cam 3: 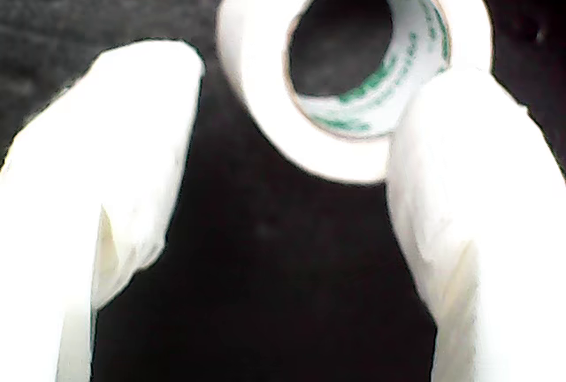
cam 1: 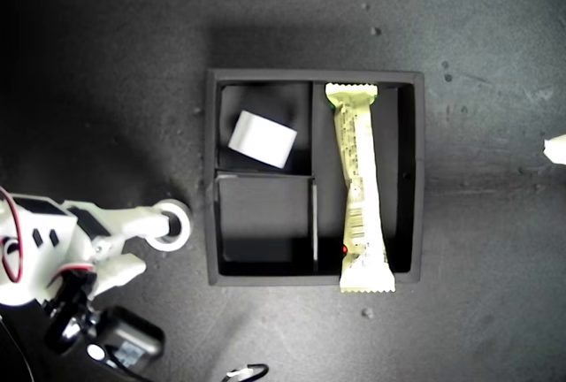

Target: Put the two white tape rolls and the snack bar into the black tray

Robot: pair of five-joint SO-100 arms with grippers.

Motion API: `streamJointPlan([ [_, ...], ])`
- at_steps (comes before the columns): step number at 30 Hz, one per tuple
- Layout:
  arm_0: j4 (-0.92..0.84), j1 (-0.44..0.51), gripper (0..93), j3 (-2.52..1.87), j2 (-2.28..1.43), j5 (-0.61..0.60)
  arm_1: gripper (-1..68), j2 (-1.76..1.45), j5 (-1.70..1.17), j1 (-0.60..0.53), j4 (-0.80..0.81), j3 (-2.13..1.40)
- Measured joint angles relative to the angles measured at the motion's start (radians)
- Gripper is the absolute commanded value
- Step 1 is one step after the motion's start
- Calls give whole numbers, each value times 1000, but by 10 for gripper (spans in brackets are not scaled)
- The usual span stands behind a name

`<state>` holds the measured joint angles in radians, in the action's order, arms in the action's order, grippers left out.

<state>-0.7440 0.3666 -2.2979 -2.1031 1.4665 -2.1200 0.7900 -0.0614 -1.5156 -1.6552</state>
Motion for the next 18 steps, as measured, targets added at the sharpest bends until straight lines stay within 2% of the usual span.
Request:
streamJointPlan([
  [5, 40, 31, 149, 0, 32, 0, 172, 0, 15, -3, 31, -38],
  [18, 107, 29, 148, 0, 133, 15, 172, -3, 25, -17, 32, -57],
])
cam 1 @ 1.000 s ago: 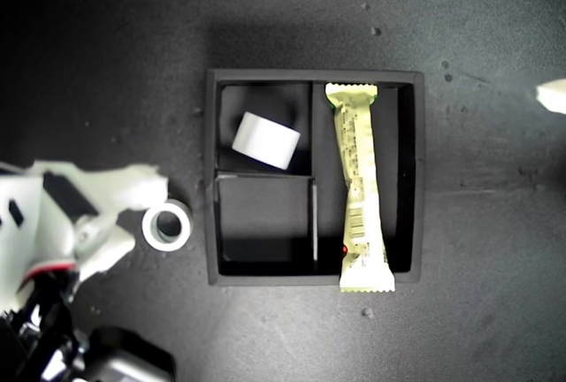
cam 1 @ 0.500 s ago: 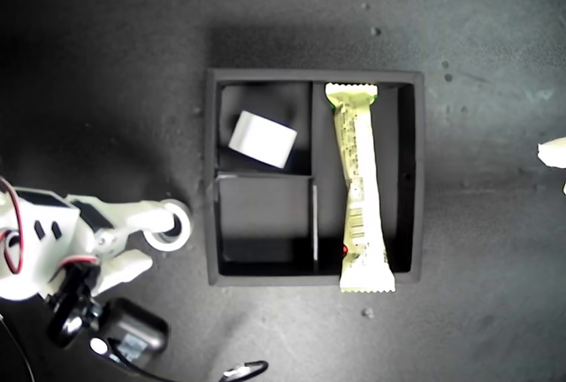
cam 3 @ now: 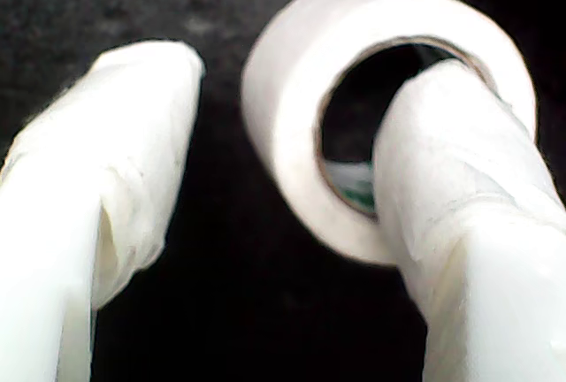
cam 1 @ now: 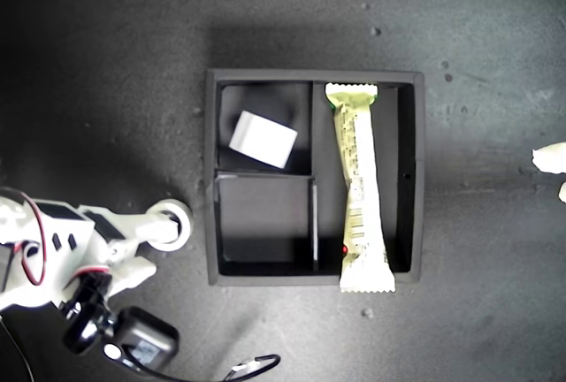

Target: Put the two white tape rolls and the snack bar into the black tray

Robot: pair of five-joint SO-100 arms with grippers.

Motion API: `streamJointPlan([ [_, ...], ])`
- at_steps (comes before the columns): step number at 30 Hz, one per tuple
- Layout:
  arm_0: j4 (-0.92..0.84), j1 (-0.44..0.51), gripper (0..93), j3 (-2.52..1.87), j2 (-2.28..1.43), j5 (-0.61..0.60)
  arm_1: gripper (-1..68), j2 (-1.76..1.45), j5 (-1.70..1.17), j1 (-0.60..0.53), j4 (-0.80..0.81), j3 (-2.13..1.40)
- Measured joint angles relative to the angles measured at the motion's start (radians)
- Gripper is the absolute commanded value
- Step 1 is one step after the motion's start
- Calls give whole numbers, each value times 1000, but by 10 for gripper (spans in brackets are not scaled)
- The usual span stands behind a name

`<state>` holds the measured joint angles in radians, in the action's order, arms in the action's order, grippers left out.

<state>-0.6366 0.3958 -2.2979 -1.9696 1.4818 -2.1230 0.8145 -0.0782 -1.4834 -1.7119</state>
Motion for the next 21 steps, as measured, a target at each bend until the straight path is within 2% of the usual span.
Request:
streamJointPlan([
  [9, 12, 11, 124, 0, 74, 38, 172, 0, 0, 2, 6, -9],
  [14, 9, 0, 0, 20, 156, 86, 172, 0, 0, -3, 6, -9],
  [17, 3, -46, 0, 54, 210, 94, 172, 0, 0, -32, 35, -35],
  [19, -61, -69, 0, 98, 213, 81, 170, 0, 37, -57, 80, -81],
  [21, -196, -98, 0, 184, 215, 52, 166, -5, 81, -67, 130, -147],
])
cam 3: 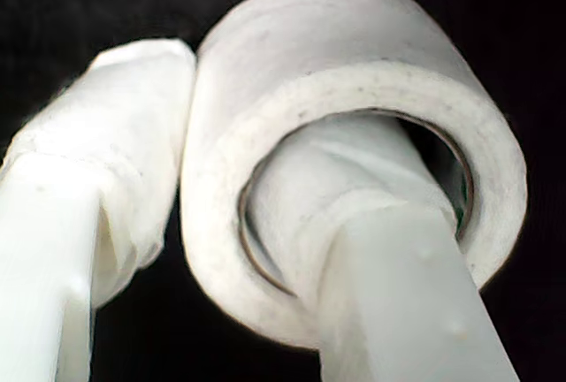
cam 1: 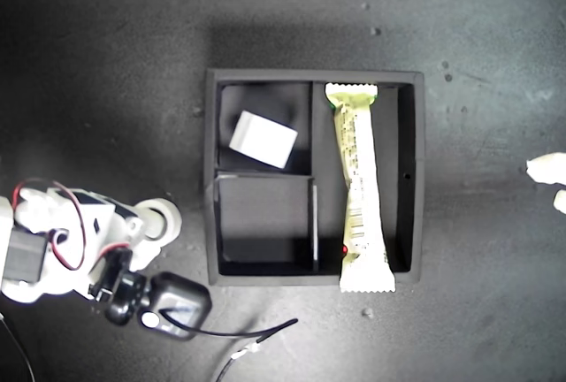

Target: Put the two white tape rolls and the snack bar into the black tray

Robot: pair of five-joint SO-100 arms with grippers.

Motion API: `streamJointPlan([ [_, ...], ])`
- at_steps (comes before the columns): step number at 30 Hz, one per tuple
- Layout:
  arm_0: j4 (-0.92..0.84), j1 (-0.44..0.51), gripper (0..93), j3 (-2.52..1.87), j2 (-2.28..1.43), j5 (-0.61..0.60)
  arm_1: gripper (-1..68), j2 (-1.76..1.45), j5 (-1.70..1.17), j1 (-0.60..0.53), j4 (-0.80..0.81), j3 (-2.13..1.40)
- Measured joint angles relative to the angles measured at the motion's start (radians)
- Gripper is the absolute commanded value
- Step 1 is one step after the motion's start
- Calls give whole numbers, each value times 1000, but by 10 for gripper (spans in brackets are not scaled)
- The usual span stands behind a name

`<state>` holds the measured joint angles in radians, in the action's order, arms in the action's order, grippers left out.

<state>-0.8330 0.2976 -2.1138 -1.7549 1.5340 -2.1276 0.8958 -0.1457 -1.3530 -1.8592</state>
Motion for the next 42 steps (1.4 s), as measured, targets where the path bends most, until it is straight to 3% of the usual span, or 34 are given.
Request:
streamJointPlan([
  [5, -489, -66, 0, 476, 126, -150, 114, -130, 146, -5, 190, -302],
  [9, -819, -74, 0, 1012, 376, -261, 7, -448, 313, 32, 405, -663],
  [11, -931, -77, 0, 1304, 541, -288, 0, -632, 385, 54, 472, -819],
  [16, -980, -77, 0, 1712, 801, -313, 0, -1015, 479, 95, 505, -1088],
  [21, -983, -55, 2, 1847, 939, -295, 0, -1138, 505, 114, 471, -1154],
  [26, -983, -14, 143, 1898, 999, -256, 0, -1152, 508, 110, 457, -1158],
  [32, -985, 14, 201, 1907, 1002, -241, -1, -1152, 500, 121, 440, -1158],
  [38, -985, 25, 121, 1740, 845, -241, -1, -1152, 500, 130, 399, -1157],
  [42, -980, -77, 1, 1275, 469, -212, -3, -1155, 500, 170, 365, -1184],
])
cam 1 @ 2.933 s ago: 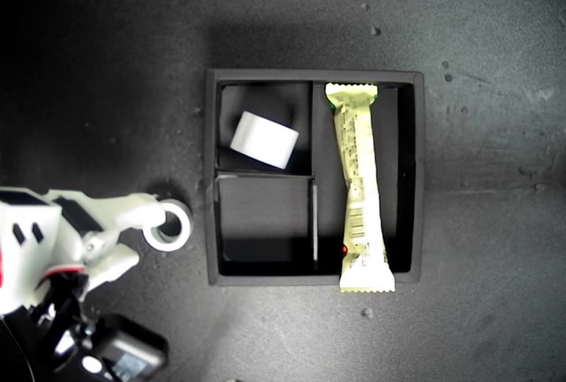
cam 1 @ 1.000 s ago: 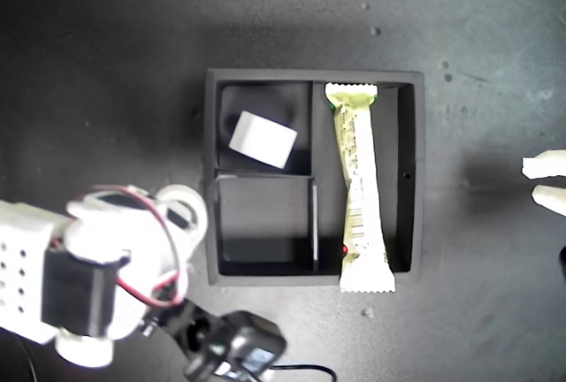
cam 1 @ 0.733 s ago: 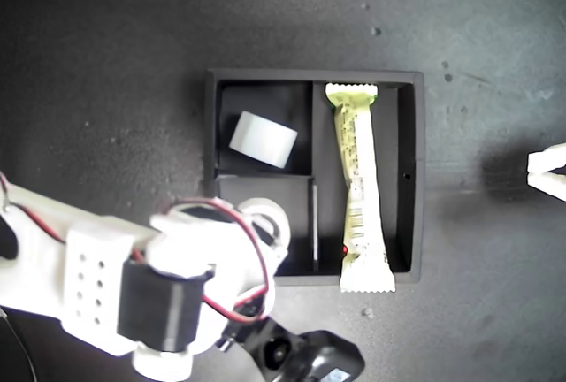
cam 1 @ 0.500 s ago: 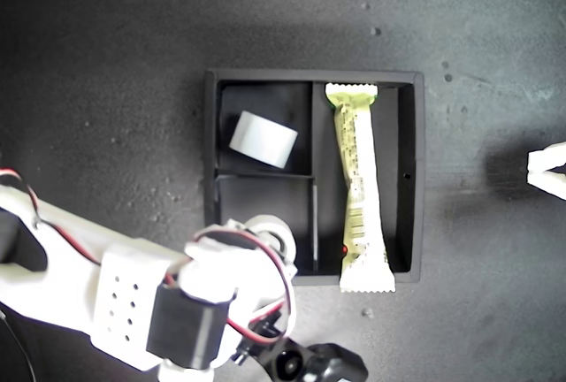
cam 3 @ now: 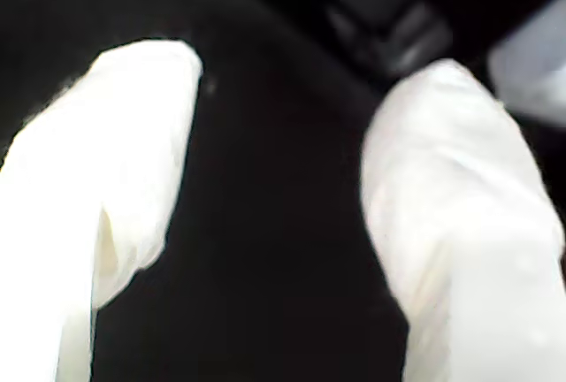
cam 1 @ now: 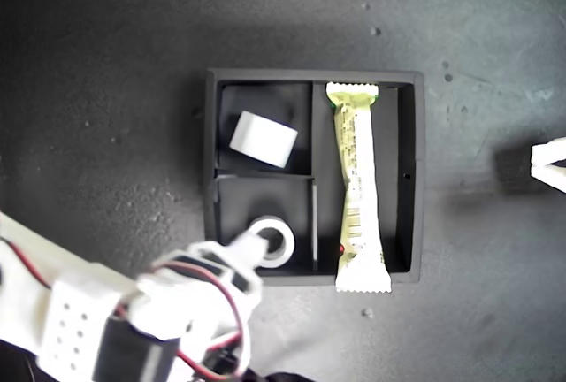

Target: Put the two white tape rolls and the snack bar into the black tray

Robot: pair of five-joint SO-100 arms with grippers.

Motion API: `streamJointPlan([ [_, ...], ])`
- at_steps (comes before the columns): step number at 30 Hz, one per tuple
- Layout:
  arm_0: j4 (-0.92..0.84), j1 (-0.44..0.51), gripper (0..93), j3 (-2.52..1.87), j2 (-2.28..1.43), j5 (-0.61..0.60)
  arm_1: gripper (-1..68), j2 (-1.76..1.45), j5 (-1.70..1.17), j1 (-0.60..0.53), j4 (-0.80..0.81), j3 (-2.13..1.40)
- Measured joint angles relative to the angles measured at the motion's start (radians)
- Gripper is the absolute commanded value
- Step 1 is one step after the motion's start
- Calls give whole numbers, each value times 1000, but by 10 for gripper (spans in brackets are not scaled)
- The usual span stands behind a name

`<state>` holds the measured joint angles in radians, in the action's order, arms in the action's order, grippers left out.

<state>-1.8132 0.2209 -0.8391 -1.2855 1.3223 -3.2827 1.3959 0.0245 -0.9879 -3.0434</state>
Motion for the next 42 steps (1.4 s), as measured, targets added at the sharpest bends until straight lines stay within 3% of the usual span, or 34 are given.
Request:
streamJointPlan([
  [2, 29, -72, 1, -270, -210, 11, -3, -8, 0, 12, -2, -11],
  [8, 423, -259, 1, -1236, -1029, -40, -3, -55, 0, 77, -34, -66],
  [10, 492, -275, 1, -1539, -1336, -41, -3, -55, 0, 87, -46, -67],
  [16, 476, -264, 1, -2065, -2017, -9, -3, -55, 29, 140, -118, -69],
  [25, 474, -255, 1, -2209, -2052, 17, 0, -60, 100, 160, -337, -69],
  [29, 485, -262, 1, -2240, -2052, 46, 1, -60, 120, 106, -348, -69],
  [39, 456, -256, 11, -2241, -2052, 202, 2, -60, 120, 98, -348, -69],
  [42, 456, -252, 11, -2241, -2052, 193, 2, -60, 120, 98, -348, -69],
])
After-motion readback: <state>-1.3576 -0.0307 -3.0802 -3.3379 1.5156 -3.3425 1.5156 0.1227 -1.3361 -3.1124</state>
